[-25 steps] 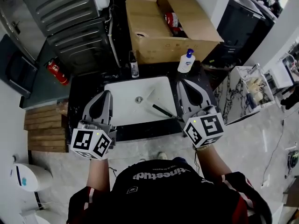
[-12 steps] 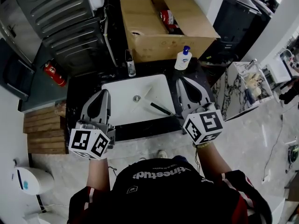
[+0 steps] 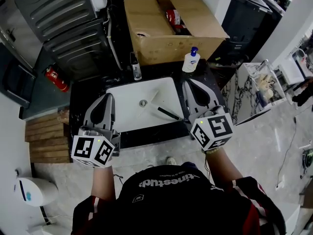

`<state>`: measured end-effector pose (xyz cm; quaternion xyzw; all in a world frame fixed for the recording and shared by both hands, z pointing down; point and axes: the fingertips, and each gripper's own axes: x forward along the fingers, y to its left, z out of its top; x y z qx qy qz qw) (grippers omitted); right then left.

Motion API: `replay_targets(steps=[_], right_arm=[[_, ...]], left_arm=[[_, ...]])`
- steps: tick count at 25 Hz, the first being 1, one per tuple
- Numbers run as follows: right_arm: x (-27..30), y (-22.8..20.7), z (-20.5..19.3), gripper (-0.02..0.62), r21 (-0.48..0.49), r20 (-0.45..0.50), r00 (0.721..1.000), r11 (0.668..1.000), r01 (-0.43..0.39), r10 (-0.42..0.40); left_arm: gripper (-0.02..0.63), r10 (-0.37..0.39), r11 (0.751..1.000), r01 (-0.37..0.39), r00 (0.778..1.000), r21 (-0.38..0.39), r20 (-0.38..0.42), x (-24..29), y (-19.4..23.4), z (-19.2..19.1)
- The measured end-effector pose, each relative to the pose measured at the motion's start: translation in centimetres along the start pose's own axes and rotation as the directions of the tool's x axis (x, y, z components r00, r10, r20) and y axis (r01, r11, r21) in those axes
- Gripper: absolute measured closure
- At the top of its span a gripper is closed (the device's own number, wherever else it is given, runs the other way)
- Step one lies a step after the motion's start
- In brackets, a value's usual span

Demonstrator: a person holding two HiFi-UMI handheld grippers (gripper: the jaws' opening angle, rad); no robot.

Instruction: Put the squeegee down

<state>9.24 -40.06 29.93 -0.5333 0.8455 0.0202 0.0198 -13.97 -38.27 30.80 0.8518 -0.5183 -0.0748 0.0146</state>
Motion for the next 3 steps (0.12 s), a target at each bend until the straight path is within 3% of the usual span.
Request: replay_targets(steps=[3], right_arm=[[-0.06, 0.17, -0.05, 0.558, -0.003, -0.001, 1.000, 1.000, -0.003, 0.003]], left_arm=[[0.595, 0.001, 1.000, -0.001, 1.000, 0.000, 0.002, -0.22, 0.11, -0.05]])
